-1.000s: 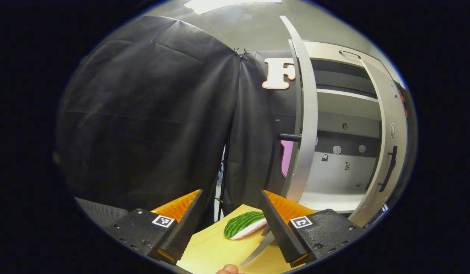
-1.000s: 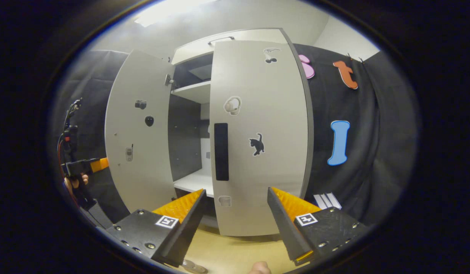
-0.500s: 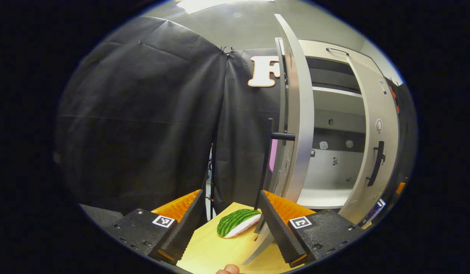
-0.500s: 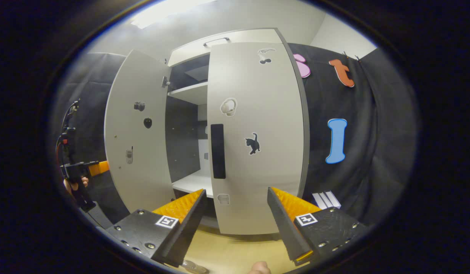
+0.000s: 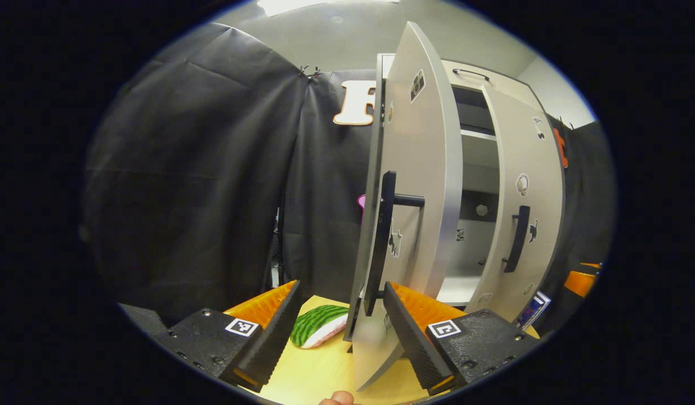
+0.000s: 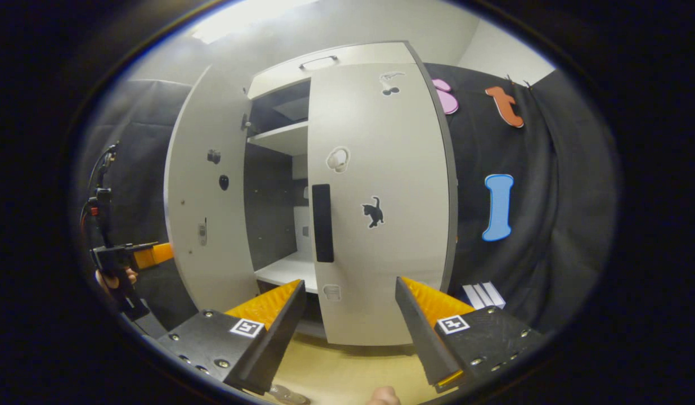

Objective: Grasp the bottle in the cabinet with the left hand and place it on the coaster, then close the right door with the right hand and the left door with the left hand.

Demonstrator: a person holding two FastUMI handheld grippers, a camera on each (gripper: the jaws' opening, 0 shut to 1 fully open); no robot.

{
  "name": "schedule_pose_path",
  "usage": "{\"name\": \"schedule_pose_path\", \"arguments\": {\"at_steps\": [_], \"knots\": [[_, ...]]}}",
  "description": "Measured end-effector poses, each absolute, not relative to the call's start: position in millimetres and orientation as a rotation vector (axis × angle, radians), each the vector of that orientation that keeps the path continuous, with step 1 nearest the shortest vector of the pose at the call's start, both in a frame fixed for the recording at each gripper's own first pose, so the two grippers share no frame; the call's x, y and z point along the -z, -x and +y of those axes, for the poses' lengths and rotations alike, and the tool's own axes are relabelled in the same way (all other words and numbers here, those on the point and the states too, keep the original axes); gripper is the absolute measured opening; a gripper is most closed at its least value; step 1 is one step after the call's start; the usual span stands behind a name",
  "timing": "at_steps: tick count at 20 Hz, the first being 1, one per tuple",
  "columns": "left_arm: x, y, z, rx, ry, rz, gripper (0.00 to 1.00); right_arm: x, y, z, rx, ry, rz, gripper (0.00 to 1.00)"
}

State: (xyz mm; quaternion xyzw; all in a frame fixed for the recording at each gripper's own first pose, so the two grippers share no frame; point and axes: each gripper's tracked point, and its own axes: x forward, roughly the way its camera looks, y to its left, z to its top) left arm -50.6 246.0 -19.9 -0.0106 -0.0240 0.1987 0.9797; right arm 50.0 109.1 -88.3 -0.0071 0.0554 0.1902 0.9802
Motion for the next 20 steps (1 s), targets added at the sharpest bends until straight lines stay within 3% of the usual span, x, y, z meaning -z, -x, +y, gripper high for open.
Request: {"name": "schedule_pose_path", "arguments": {"at_steps": [6, 10, 12, 14, 15, 20], "knots": [[25, 26, 202, -0.269, 0.053, -0.03, 0.94, 85, -49, 103, -0.373, 0.02, 0.109, 0.93], [26, 11, 156, -0.151, 0.042, -0.036, 0.94, 85, -49, 104, -0.366, 0.019, 0.105, 0.96], [28, 5, 139, -0.121, 0.046, -0.034, 0.95, 84, -48, 102, -0.359, 0.017, 0.1, 0.96], [28, 0, 125, -0.089, 0.057, -0.027, 0.9, 82, -48, 100, -0.348, 0.017, 0.095, 0.93], [27, -2, 122, -0.08, 0.062, -0.025, 0.95, 82, -48, 97, -0.341, 0.019, 0.092, 0.93], [16, -2, 111, -0.076, 0.063, -0.03, 0.95, 75, -49, 85, -0.31, 0.025, 0.081, 0.93]]}}
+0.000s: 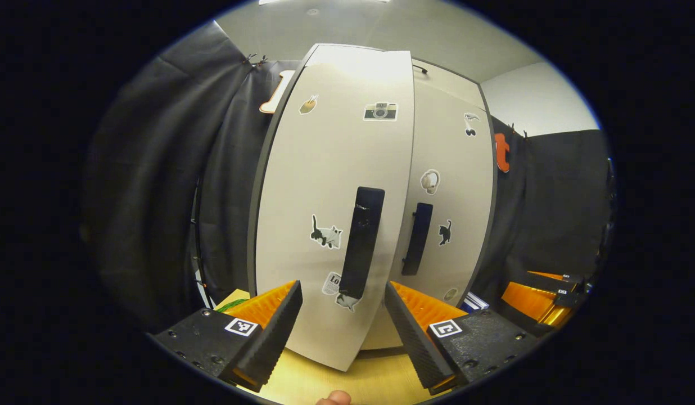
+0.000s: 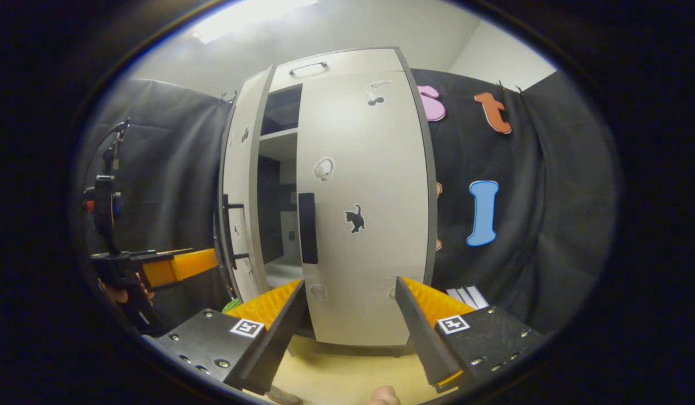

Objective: Grasp the bottle in the cabinet with the left hand and place it on the coaster, then close the right door with the right hand and the left door with the left hand.

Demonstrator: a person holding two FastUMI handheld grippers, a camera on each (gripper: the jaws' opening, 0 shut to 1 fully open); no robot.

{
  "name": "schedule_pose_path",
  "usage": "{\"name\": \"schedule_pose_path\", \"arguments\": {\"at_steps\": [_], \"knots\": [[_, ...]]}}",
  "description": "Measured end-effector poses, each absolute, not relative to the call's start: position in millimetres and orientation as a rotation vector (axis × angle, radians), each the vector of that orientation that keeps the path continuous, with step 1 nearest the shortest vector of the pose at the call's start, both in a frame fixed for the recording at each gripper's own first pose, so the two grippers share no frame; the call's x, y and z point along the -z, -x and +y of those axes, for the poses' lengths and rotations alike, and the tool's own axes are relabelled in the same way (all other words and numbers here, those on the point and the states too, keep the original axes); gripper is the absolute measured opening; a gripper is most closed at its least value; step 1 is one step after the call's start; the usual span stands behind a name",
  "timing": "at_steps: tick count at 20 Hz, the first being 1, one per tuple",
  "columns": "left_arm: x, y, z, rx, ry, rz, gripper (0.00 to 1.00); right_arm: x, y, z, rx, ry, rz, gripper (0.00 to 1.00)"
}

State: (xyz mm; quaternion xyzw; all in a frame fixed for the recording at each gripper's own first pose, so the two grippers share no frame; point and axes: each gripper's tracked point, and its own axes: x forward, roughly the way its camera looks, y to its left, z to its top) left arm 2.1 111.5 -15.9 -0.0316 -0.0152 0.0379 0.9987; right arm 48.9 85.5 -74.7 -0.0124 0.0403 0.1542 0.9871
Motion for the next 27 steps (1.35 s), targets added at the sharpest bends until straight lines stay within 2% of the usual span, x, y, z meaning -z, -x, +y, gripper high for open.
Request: {"name": "schedule_pose_path", "arguments": {"at_steps": [1, 2, 7, 9, 12, 13, 15, 18, 19, 20, 27], "knots": [[11, -2, 110, -0.081, 0.055, -0.034, 0.95, 72, -49, 83, -0.3, 0.027, 0.077, 0.96], [5, 0, 108, -0.084, 0.045, -0.043, 0.95, 70, -50, 80, -0.293, 0.029, 0.074, 0.93], [-26, 3, 92, -0.078, -0.005, -0.087, 0.95, 53, -51, 71, -0.263, 0.037, 0.047, 0.93], [-37, 2, 84, -0.078, -0.017, -0.102, 0.95, 47, -51, 65, -0.248, 0.041, 0.042, 0.96], [-47, 1, 84, -0.122, -0.032, -0.1, 0.95, 29, -50, 55, -0.211, 0.058, 0.014, 0.96], [-53, 1, 82, -0.128, -0.028, -0.107, 0.95, 20, -50, 53, -0.202, 0.064, -0.004, 0.93], [-64, 1, 78, -0.131, -0.013, -0.122, 0.96, 2, -50, 55, -0.194, 0.063, -0.031, 0.96], [-78, 2, 82, -0.166, 0.001, -0.126, 0.96, -20, -51, 52, -0.177, 0.061, -0.066, 0.96], [-84, 2, 82, -0.171, 0.01, -0.131, 0.92, -28, -51, 50, -0.167, 0.069, -0.088, 0.96], [-88, 1, 81, -0.168, 0.02, -0.137, 0.96, -35, -52, 50, -0.161, 0.075, -0.107, 0.96], [-96, -4, 61, -0.158, 0.042, -0.147, 0.96, -44, -55, 38, -0.172, 0.063, -0.122, 0.96]]}}
